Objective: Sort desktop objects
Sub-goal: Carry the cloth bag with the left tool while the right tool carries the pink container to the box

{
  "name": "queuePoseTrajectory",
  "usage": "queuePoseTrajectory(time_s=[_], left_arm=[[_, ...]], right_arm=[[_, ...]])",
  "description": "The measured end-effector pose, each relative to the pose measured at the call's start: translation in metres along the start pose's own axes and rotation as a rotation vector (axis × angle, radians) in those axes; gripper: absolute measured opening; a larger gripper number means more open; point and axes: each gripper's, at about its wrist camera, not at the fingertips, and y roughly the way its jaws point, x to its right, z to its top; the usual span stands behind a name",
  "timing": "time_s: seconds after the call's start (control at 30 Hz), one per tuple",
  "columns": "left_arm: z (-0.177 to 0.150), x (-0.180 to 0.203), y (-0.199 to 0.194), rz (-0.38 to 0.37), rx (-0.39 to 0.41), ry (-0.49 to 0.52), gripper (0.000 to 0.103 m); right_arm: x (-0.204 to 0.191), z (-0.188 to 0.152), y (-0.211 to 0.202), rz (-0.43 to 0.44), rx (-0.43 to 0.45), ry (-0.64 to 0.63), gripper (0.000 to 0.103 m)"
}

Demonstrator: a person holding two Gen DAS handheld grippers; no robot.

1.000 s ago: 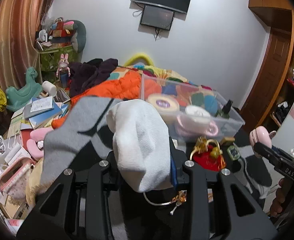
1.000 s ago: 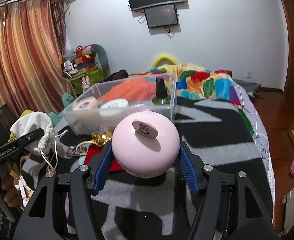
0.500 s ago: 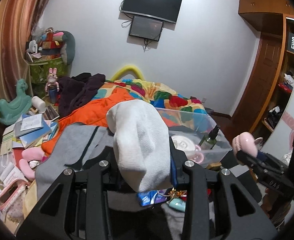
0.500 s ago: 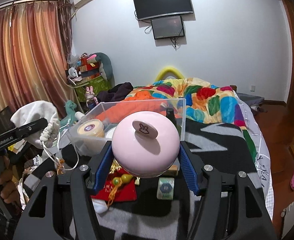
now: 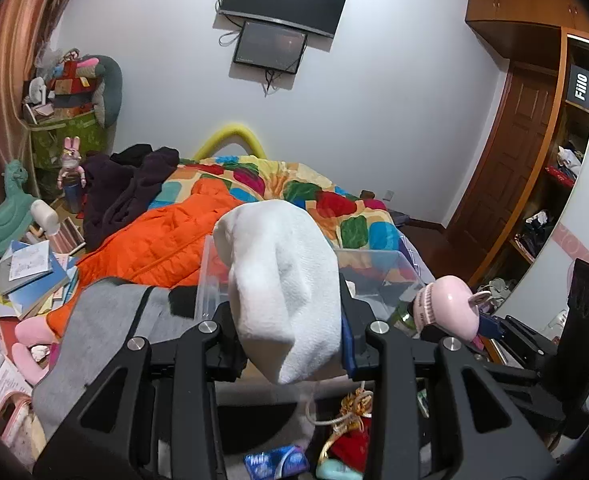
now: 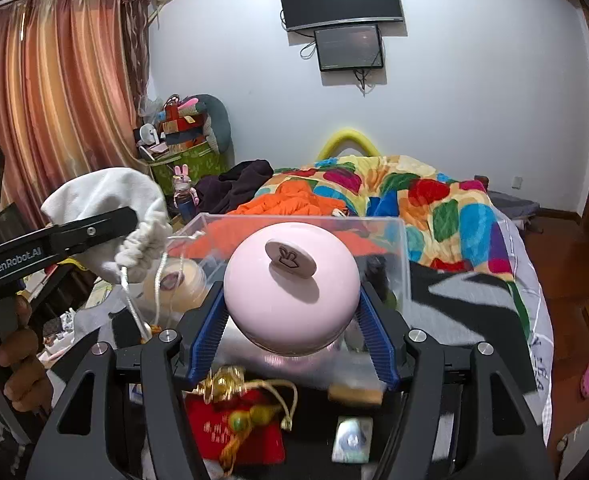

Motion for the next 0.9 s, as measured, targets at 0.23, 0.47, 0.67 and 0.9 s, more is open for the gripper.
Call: queuePoseTrajectory(time_s=[0.23,0.47,0.67,0.9], left_arm=[[0.013,-0.016,0.04,-0.035,-0.07,-0.066,0.035],[0.004,-0.021,0.079,-0.056,-0.136,-0.1,0.035],[-0.009,-0.02,0.082,-0.03,-0.142,-0.039,0.038],[-0.014,-0.011,0.08,0.005,-0.122,0.018,0.047]], right_arm=[[-0.004,0.016,0.032,0.009,-0.06,-0.028,0.06],[-0.009,0.018,0.057,-0.019,-0.098,-0.068,0.06],[-0.02,0.014,0.075,-0.037,-0.119,-0.106,0.06],[-0.022,0.006,0.087,-0.043,-0.151,-0.116,0.06]])
